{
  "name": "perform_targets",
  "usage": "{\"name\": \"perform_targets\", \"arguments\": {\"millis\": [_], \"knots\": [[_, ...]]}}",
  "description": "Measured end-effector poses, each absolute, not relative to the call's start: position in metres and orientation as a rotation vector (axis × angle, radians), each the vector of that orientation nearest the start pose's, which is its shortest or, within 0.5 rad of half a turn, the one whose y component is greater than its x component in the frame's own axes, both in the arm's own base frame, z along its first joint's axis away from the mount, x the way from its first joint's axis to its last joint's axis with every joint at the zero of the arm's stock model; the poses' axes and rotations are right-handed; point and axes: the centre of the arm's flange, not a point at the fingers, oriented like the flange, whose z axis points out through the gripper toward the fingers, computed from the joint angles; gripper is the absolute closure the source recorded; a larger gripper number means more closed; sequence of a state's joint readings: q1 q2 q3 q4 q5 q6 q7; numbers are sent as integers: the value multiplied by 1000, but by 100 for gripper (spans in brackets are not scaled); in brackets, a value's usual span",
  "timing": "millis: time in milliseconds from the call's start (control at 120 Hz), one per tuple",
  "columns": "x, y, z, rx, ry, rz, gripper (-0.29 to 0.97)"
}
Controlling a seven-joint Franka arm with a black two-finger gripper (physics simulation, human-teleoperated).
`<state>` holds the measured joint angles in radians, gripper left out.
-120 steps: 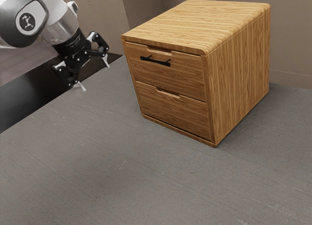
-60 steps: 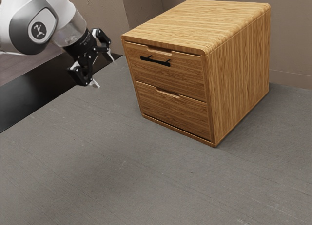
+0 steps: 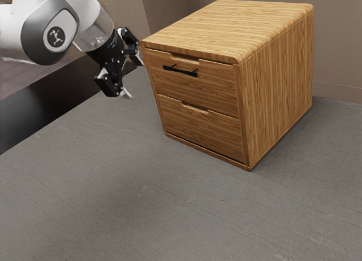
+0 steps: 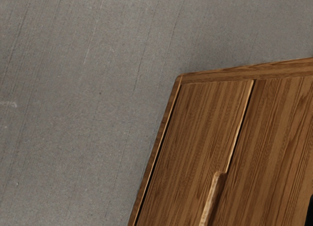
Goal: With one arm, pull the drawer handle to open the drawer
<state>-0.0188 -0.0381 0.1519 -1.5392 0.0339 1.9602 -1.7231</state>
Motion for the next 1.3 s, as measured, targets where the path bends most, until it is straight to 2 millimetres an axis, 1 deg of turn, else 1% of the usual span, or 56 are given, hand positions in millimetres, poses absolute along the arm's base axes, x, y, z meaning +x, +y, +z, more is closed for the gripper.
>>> {"name": "perform_targets", "arguments": {"millis": [200,333,417,600,833,900,958,1017,1067,1117,1183,1242,1300], "knots": [[567,99,704,1619,2276,497,0],[568,103,705,1625,2258,519,0],[569,101,705,1635,2244,527,0],[576,93,700,1672,2221,527,0],[595,85,691,1710,2200,533,0],[605,87,687,1713,2198,541,0],[610,92,686,1707,2199,552,0],[613,98,687,1698,2200,563,0],[614,99,690,1695,2194,572,0],[616,95,694,1697,2178,582,0],[617,85,699,1708,2149,590,0],[620,78,698,1720,2134,589,0],[622,77,697,1724,2129,589,0]]}}
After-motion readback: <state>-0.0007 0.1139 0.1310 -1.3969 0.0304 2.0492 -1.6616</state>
